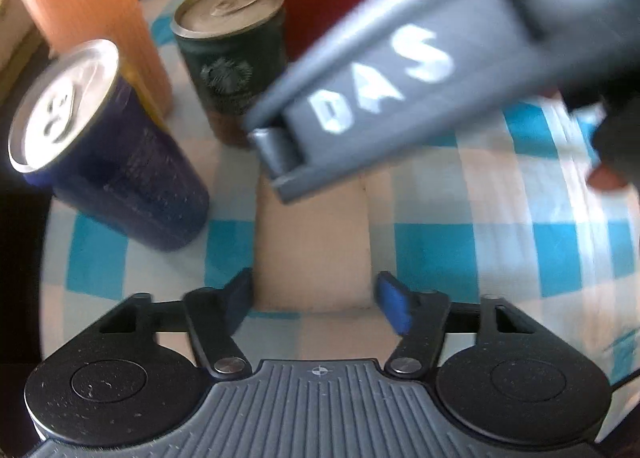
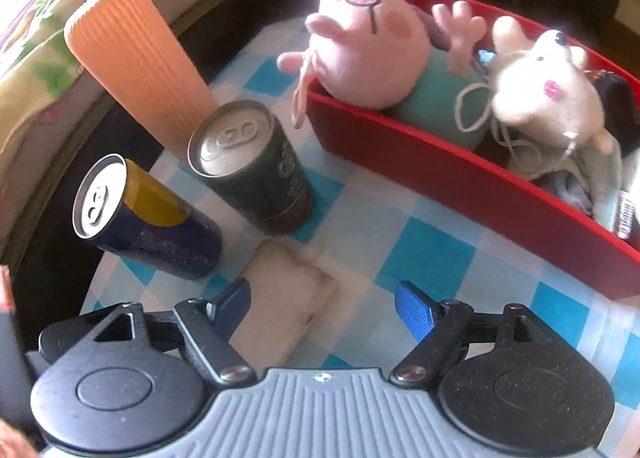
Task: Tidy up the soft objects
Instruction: 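Grasp the white sponge on the cloth with the left tool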
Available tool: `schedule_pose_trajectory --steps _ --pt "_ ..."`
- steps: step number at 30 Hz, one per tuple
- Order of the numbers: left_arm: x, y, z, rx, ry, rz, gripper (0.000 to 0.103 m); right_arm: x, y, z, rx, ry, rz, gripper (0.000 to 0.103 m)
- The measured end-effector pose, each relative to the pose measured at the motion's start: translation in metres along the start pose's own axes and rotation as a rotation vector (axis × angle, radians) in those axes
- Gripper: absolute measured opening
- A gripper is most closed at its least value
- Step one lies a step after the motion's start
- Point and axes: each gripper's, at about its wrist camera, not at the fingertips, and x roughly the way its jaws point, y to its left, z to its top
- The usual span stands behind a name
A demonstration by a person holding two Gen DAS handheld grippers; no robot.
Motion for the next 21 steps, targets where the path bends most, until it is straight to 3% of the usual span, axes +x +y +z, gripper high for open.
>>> schedule_pose_trajectory --steps 4,7,10,12,16,21 --pt "-0.002 -0.003 -0.003 0.032 -0.013 -0.014 0.059 -0.004 -0.001 -0.003 -0.037 -0.017 -0.043 0.058" --pt "-0.004 -0.014 -0.008 0.124 -0.024 -0.023 0.058 -0.010 -0.006 -0.007 -0.058 -0.028 -0.090 0.058" --pt "-0.012 -0.026 -0.016 0.274 -0.066 -0.001 0.058 -0.010 -0.020 -0.009 0.023 -0.003 -0.012 0.058" --pt "-0.013 -0.029 -0.019 0.328 -0.071 0.005 0.059 -0.010 -0.020 -0.007 -0.027 0.015 0.021 0.058" --pt "-0.014 -0.022 -0.026 0.304 -0.055 -0.057 0.059 -0.019 -0.022 -0.008 -0.219 0.025 0.002 0.058" --pt "-0.016 -0.008 -0.021 0.231 -0.059 -0.125 0.058 -0.011 -0.050 -0.013 -0.120 0.080 0.081 0.058"
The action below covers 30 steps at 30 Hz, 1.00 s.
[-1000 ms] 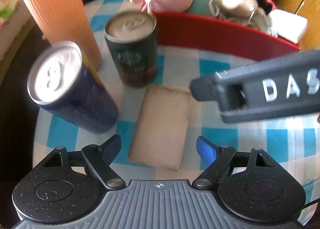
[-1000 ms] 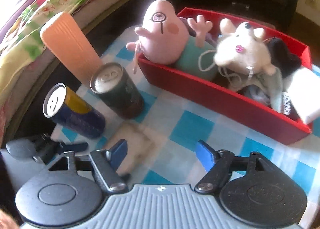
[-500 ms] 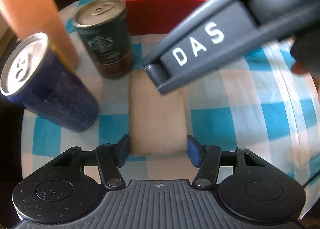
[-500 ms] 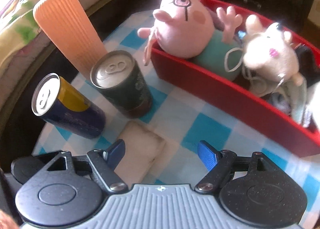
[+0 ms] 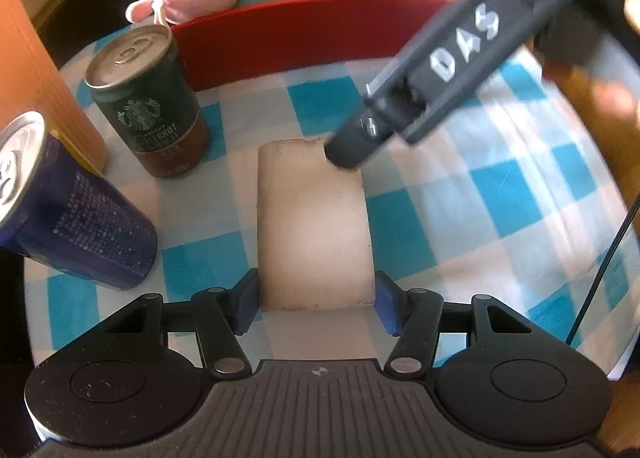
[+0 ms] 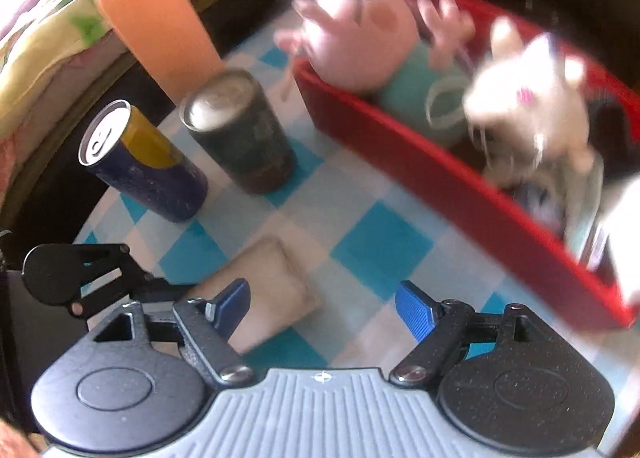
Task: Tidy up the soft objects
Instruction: 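Grasp the white sponge on the cloth with the left tool, then lift the white sponge with the left tool and carry it over the red box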
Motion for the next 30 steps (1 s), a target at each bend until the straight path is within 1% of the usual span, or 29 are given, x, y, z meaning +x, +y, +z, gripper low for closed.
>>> schedule_pose_trajectory --steps 2,4,5,6,8,10,11,12,13,14,15,17,21,25,27,30 --pt "-0.007 0.003 0.002 -0.012 -0.026 -0.015 0.058 0.003 -0.005 -0.004 0.027 0.013 0.028 0.058" --pt "-0.013 -0.005 0.007 0.029 -0.062 0.005 0.058 0.002 -0.009 -0.005 0.079 0.003 0.045 0.059" --pt "-0.016 -0.011 0.009 0.047 -0.072 0.013 0.059 0.003 -0.014 -0.006 0.144 -0.002 0.075 0.060" --pt "-0.017 -0.015 0.009 0.057 -0.077 0.015 0.059 0.005 -0.019 -0.007 0.216 0.002 0.128 0.060" --pt "-0.022 -0.024 0.009 0.057 -0.082 0.006 0.059 0.005 -0.024 -0.010 0.307 -0.016 0.205 0.060" --pt "-0.021 -0.030 0.011 0.057 -0.077 0.010 0.059 0.004 -0.019 -0.011 0.311 -0.030 0.206 0.055" --pt "-0.020 -0.030 0.012 0.051 -0.069 0.021 0.059 0.002 -0.016 -0.012 0.310 -0.038 0.194 0.048" --pt "-0.019 -0.028 0.012 0.039 -0.057 0.027 0.059 0.001 -0.015 -0.012 0.310 -0.042 0.186 0.039" --pt "-0.014 -0.027 0.013 0.026 -0.048 0.028 0.059 0.000 -0.016 -0.012 0.316 -0.045 0.184 0.034" --pt "-0.009 -0.022 0.014 0.011 -0.041 0.026 0.059 0.000 -0.018 -0.013 0.332 -0.046 0.188 0.023" --pt "-0.004 -0.014 0.016 0.005 -0.038 0.018 0.059 0.001 -0.022 -0.014 0.349 -0.045 0.193 0.017" --pt "-0.004 -0.016 0.016 0.010 -0.044 0.006 0.059 0.003 -0.026 -0.015 0.364 -0.043 0.199 0.016" --pt "0.002 -0.017 0.019 0.018 -0.024 0.037 0.059 0.005 -0.026 -0.017 0.358 -0.059 0.178 0.014" --pt "0.006 -0.021 0.024 0.009 -0.015 0.041 0.059 0.002 -0.022 -0.018 0.332 -0.077 0.146 0.013" --pt "0.003 -0.022 0.027 0.020 -0.026 0.048 0.059 -0.001 -0.023 -0.018 0.335 -0.088 0.144 0.013" --pt "-0.004 -0.026 0.035 0.023 -0.067 0.046 0.059 -0.013 -0.031 -0.019 0.351 -0.120 0.155 0.013"
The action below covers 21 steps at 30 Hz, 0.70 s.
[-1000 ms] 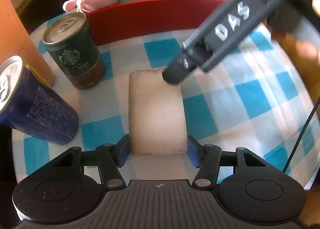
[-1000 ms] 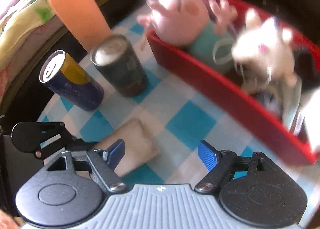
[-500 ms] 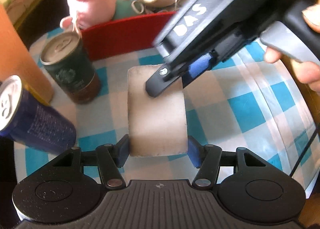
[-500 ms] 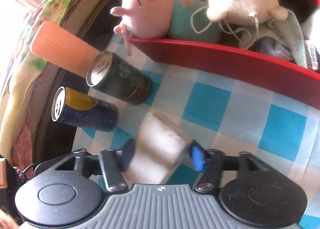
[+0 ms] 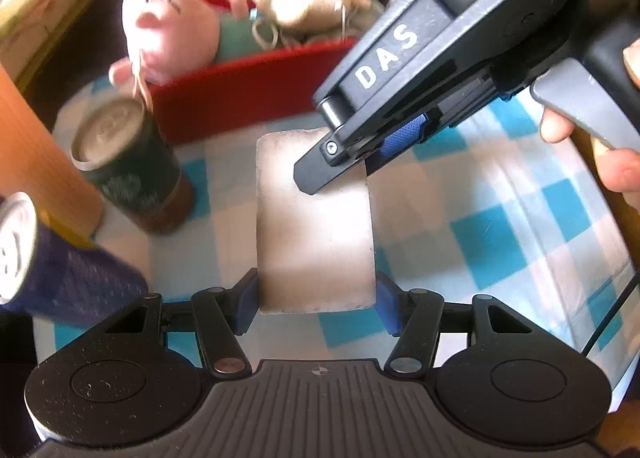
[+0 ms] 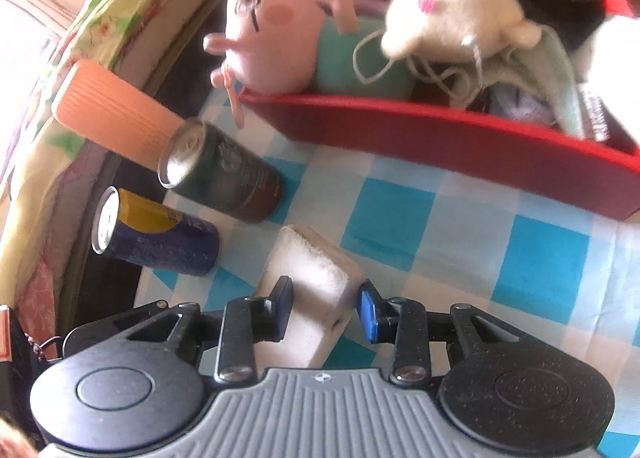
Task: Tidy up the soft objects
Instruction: 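Lift the white sponge with the left tool and carry it over the red box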
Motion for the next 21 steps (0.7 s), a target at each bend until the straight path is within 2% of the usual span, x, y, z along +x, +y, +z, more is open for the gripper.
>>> schedule_pose_trajectory --steps 12,21 --pt "-0.021 -0.021 0.040 0.049 -0.111 0.036 0.059 -0.060 -0.021 0.014 0.084 -0.162 0.042 0.012" --pt "-0.021 -0.036 0.069 0.074 -0.166 0.063 0.059 -0.086 -0.035 0.023 0.136 -0.260 0.051 0.011"
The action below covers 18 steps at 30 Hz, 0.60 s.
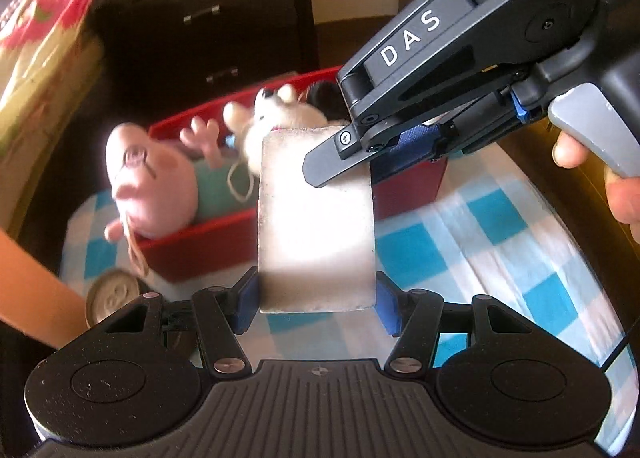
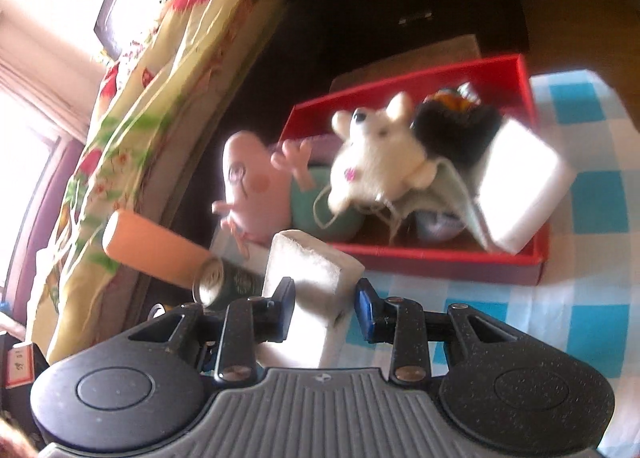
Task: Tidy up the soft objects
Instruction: 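Lift the white sponge with the left tool and carry it over the red box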
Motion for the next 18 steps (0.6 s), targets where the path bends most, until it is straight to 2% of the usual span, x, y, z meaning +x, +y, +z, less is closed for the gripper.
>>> schedule_pose_trajectory --steps 10,11,18 --pt "0.009 -0.001 0.042 0.018 -0.064 0.032 0.059 -0.020 -0.014 0.024 0.061 -0.122 0.020 0.010" --pt "0.012 0.001 0.048 0.016 -0.070 0.047 0.059 -0.021 -0.016 0.027 0.070 -0.131 0.025 0.007" --pt "0.041 0.019 0.079 -0.004 -0.070 0.087 0.059 -0.012 -0.033 0.054 0.142 -0.194 0.052 0.004"
